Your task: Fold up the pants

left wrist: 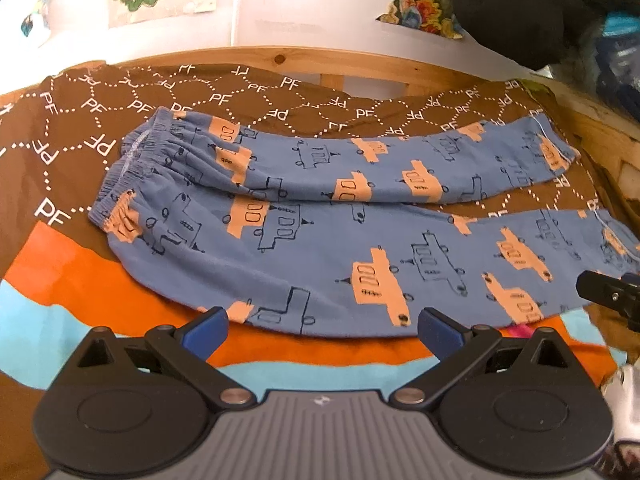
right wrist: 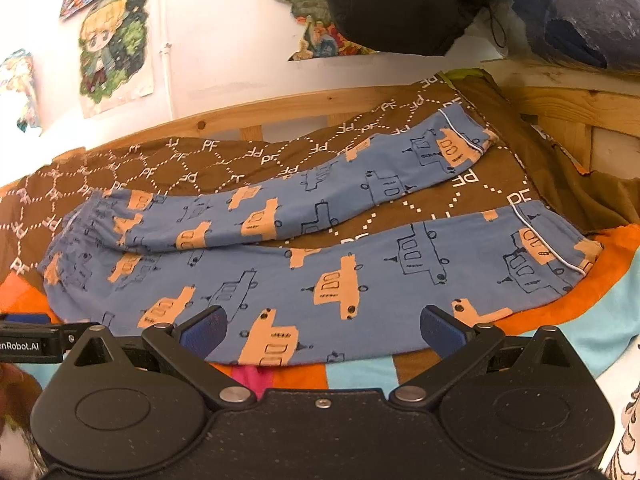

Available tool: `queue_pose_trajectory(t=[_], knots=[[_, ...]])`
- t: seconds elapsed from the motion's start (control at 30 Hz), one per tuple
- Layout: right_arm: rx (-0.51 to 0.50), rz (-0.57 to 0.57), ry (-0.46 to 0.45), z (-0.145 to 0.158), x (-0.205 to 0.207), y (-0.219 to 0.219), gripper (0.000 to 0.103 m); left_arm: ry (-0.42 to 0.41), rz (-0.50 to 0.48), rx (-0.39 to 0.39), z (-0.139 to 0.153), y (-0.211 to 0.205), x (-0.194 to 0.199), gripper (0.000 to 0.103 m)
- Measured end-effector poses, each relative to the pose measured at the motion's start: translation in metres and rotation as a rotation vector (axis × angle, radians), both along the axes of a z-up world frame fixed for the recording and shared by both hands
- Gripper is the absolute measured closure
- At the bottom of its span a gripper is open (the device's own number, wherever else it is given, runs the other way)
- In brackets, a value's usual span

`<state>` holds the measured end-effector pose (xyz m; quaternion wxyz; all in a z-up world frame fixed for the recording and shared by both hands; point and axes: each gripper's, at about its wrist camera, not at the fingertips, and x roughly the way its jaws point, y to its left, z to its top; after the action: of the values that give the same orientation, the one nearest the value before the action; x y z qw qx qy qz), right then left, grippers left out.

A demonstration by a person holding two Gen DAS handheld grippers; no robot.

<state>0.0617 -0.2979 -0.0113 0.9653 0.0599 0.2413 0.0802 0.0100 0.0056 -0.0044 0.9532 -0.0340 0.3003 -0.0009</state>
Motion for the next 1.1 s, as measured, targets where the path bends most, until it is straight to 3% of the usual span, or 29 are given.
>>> queue_pose_trajectory(t=[0.17,0.53,0.87,1.1], knots=[[0.040,-0.018,-0.009,0.018,0.015,-0.007,0.001,-0.020,-0.005,-0.014,0.016,0.001,0.020,0.000],[-0.028,0.050,-0.044,0.061,0.070,0.000,0.001,-0.026,-0.041,0.007,0.069,0.005,0.091,0.000],[-0.129,0.182,-0.079,0.073,0.123,0.012,0.001,-0.032,-0.119,0.137,0.087,0.000,0.152,0.000],[-0.192,0.354,0.006,0.069,0.182,-0.007,0.001,0.000,-0.198,0.214,0.084,0.001,0.196,0.000]])
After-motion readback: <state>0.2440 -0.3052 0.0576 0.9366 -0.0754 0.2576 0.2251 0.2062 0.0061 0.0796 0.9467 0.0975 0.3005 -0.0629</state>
